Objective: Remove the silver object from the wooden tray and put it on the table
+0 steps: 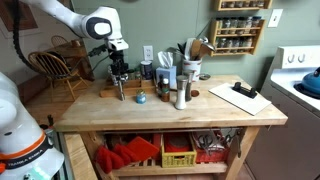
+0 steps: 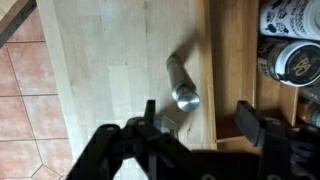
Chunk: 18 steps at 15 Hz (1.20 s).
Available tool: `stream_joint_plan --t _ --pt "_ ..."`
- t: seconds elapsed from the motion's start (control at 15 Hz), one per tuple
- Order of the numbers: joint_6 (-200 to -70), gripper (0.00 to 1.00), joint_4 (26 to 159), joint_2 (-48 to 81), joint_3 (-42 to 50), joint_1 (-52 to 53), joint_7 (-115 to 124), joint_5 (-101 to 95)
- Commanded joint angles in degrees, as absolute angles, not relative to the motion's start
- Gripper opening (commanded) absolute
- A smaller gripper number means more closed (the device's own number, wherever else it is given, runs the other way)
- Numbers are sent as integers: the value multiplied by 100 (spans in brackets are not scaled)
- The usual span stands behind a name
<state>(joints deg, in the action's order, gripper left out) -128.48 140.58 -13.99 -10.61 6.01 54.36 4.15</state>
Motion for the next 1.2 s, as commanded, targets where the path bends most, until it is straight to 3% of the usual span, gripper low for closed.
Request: stream_joint_plan --t 0.0,0.8,1.13 --pt "-12773 100 14222 -1783 -1098 651 4902 270" --pt "-10005 100 13021 -2973 -1240 931 1646 -60" --pt "-10036 100 12870 -2991 -1272 876 1466 -86"
